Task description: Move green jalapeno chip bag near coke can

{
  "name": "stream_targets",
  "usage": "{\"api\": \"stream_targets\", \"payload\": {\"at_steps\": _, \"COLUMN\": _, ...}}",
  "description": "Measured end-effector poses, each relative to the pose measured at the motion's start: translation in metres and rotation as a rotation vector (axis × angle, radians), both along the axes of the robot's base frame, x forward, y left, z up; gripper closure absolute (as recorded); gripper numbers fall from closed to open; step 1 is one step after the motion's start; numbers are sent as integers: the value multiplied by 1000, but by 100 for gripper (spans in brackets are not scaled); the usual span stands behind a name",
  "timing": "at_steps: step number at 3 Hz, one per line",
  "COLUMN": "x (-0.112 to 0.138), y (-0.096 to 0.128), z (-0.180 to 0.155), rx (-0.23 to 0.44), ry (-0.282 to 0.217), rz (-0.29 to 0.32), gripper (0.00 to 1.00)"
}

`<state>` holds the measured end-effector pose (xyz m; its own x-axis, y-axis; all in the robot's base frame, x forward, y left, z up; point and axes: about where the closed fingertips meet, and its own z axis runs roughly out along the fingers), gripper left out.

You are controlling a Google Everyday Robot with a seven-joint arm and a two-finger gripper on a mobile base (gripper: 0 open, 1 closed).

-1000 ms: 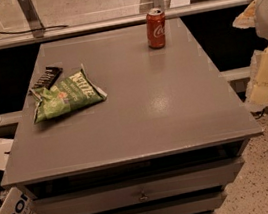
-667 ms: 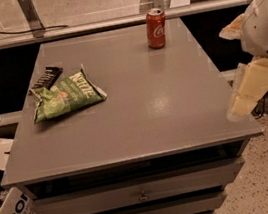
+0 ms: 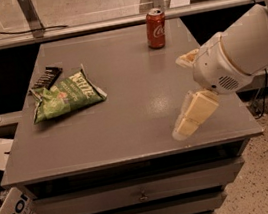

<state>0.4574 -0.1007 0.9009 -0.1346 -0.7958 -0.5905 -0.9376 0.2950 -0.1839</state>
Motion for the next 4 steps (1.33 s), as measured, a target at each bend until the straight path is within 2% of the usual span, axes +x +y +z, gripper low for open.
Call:
{"api": "stream_targets", "payload": {"at_steps": 1, "x": 0, "y": 0, "z": 0, "rx": 0, "ry": 0, "rz": 0, "gripper": 0}}
{"api": "stream_targets", "payload": {"at_steps": 2, "x": 10, "y": 14, "z": -11, "rx": 53, "ry": -14, "rz": -9, "gripper": 0}}
{"api": "stream_targets", "payload": {"at_steps": 4, "x": 62, "y": 84, "z": -50, "rx": 242, "ry": -49, "rz": 16, "gripper": 0}}
